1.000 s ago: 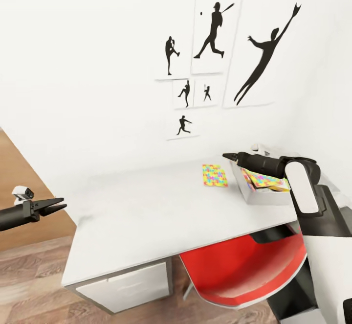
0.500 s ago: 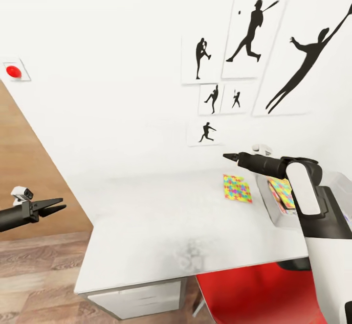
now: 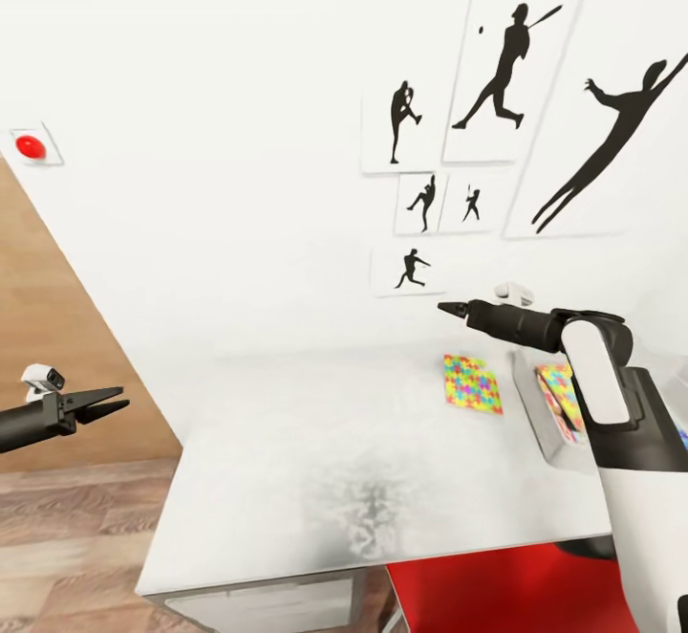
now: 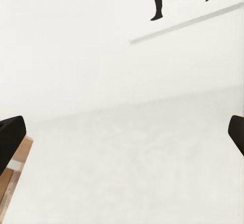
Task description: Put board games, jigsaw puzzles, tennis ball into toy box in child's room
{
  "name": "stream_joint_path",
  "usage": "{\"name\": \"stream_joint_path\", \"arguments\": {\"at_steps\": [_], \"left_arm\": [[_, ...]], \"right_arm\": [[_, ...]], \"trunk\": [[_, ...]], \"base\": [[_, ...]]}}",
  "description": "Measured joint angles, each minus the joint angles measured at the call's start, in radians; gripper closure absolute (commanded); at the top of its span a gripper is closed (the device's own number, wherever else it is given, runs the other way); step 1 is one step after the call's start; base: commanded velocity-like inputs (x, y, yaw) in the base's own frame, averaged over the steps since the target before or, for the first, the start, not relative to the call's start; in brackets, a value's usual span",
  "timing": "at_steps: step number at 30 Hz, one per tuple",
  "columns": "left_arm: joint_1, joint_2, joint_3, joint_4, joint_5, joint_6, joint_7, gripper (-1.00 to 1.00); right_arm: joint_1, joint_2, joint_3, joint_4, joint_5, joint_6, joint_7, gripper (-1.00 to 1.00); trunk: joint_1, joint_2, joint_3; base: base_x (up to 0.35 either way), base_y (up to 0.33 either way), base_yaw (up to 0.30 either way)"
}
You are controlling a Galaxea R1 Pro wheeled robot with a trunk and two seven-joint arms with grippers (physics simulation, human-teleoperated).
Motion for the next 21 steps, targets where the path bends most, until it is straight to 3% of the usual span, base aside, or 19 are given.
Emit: {"name": "stream_joint_path", "arguments": {"at_steps": [10,21], "left_arm": [[0.0,0.0,0.0,0.0,-0.003,-0.001,-0.023,-1.0],[0.0,0.0,0.0,0.0,-0.008,-0.002,-0.026,-1.0]], "right_arm": [[0.007,0.0,0.0,-0.026,-0.001,0.0,0.0,-1.0],[0.01,-0.001,0.0,-0.026,0.001,0.0,0.0,-1.0]], "trunk": [[0.0,0.0,0.013],[0.0,0.0,0.015]], "base": [[0.201,-0.138,0.001],[0.072,0.038,0.0]]}}
